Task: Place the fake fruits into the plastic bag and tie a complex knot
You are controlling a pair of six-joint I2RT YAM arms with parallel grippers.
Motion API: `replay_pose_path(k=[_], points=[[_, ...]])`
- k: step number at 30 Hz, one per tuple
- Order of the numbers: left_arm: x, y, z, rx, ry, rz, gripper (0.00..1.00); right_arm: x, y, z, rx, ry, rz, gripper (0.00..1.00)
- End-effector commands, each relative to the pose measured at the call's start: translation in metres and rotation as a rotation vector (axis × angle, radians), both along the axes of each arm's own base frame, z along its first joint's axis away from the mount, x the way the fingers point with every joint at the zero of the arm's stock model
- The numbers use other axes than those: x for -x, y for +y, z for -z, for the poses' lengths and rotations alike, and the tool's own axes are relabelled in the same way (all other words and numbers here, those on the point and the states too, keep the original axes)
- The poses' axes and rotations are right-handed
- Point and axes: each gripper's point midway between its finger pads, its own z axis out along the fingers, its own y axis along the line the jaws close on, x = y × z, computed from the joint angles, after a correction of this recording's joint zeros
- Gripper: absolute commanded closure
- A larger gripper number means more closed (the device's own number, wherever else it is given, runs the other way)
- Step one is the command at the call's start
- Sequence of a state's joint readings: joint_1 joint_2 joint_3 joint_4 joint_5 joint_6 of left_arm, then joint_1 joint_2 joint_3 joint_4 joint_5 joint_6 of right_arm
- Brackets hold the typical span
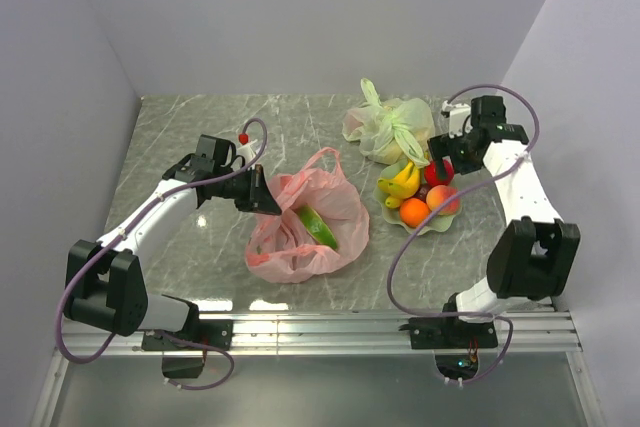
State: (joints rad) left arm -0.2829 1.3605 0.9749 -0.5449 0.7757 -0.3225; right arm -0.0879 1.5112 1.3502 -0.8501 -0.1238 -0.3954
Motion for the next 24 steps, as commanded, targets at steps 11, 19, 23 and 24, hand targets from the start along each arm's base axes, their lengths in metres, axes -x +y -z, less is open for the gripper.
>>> replay_pose_path(k=[11,19,23,24], points=[[-0.006,0.001,-0.007,-0.005,-0.048,0.009,0.99,-0.038,0.004,0.030,-0.026,0.014,-0.036,0.00],[-0.008,0.000,-0.005,-0.005,-0.035,0.013,1.00,-0.043,0.013,0.042,-0.078,0.046,-0.053,0.00],[-0.009,0.000,-0.005,-0.008,-0.034,0.012,1.00,-0.046,0.014,0.043,-0.086,0.043,-0.052,0.00],[-0.008,0.000,-0.005,-0.008,-0.034,0.012,0.99,-0.046,0.013,0.043,-0.085,0.041,-0.050,0.04]])
